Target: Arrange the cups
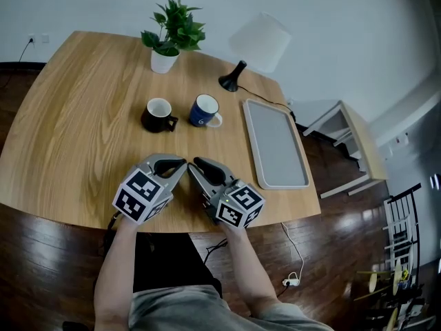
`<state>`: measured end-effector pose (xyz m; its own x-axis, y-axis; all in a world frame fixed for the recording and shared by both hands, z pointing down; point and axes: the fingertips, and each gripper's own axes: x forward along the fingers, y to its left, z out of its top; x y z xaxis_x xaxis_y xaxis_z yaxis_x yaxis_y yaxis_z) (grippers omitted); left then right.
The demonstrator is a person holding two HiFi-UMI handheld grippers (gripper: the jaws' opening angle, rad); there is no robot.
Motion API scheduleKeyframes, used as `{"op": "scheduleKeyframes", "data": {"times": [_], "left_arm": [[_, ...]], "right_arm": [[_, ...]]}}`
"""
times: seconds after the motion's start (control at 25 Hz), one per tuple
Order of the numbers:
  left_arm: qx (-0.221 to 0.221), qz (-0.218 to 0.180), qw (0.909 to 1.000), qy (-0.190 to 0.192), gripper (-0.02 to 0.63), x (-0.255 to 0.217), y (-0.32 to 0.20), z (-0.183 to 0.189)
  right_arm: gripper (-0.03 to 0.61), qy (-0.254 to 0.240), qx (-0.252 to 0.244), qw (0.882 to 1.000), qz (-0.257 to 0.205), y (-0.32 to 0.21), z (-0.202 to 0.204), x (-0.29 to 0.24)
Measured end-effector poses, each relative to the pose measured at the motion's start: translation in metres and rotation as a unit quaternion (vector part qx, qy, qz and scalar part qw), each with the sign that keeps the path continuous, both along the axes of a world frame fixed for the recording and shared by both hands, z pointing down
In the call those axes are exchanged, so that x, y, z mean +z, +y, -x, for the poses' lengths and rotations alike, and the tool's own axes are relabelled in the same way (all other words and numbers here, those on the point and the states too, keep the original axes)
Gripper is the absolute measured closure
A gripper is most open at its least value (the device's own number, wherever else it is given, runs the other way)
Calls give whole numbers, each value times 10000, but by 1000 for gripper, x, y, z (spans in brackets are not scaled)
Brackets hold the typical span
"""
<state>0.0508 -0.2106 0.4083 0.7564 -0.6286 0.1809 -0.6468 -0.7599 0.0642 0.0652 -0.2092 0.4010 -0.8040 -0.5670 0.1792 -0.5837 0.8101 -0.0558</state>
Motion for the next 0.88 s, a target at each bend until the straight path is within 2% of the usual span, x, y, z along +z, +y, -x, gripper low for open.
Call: {"op": "scheduleKeyframes", "data": {"times": [0.28, 0.32, 0.48, 0.52, 0.6, 0.64, 0.76, 0.88], "left_arm": [[-2, -8, 10000, 8, 605, 0, -2, -2], [2, -7, 10000, 7, 604, 0, -2, -2], [5, -1, 10000, 2, 604, 0, -1, -2], [5, 0, 10000, 1, 604, 0, -1, -2], [7, 5, 10000, -6, 604, 0, -1, -2], [9, 7, 10000, -10, 604, 0, -1, -2], [10, 3, 10000, -14, 604, 0, -1, -1], [8, 10, 10000, -5, 604, 1, 0, -1]], "right_arm": [[478, -24, 25, 10000, 17, -3, -4, -1], [452, -37, 46, 10000, 36, -5, -6, -1], [436, 23, 316, 9995, 39, -31, -33, -3], [395, 86, 390, 9992, 9, -41, -41, -6], [313, 347, 530, 9979, -113, -64, -58, -14], [305, 558, 605, 9964, -208, -76, -65, -17], [307, 1253, 754, 9883, -430, -115, -84, -20], [328, 1787, 619, 9810, -431, -147, -87, -11]]}}
